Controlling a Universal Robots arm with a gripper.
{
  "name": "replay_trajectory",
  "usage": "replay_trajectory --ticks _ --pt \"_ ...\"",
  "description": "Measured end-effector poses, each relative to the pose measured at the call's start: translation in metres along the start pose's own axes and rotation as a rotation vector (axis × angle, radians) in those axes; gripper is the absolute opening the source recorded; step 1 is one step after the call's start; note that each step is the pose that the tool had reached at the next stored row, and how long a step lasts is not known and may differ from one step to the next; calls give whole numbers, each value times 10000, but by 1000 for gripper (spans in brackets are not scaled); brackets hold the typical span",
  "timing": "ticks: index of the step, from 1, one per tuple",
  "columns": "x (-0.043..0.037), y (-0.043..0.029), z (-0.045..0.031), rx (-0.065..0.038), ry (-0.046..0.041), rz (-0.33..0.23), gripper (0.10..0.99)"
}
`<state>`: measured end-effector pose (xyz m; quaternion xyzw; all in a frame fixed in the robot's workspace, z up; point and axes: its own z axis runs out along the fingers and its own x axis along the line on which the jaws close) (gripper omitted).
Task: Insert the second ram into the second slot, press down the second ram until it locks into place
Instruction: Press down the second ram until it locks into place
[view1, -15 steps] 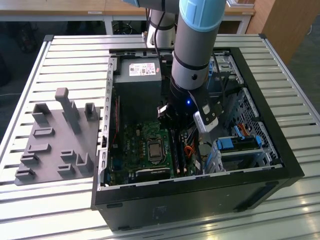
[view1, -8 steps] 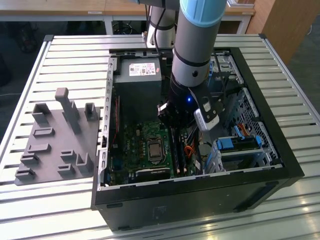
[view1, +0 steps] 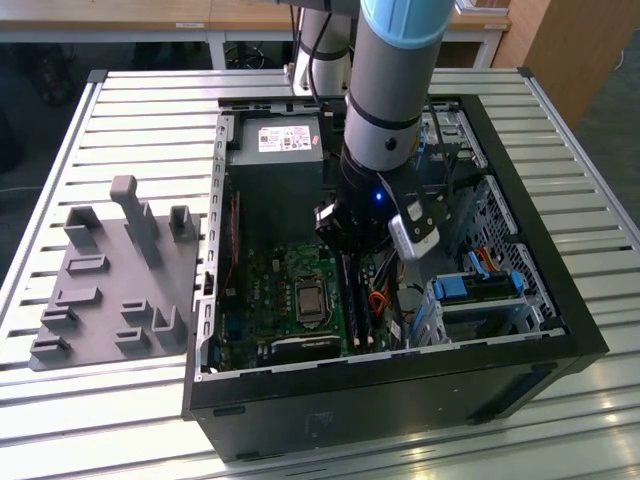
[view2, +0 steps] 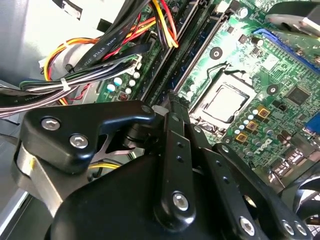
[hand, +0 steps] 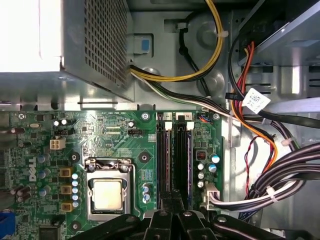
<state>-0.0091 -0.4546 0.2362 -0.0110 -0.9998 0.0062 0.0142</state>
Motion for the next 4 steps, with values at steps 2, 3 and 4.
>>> replay_trajectory --ticks 2,3,4 --pt "0 -1 -9 4 1 1 106" --pt "1 -1 -14 3 1 1 106" --pt "1 0 -19 2 0 1 106"
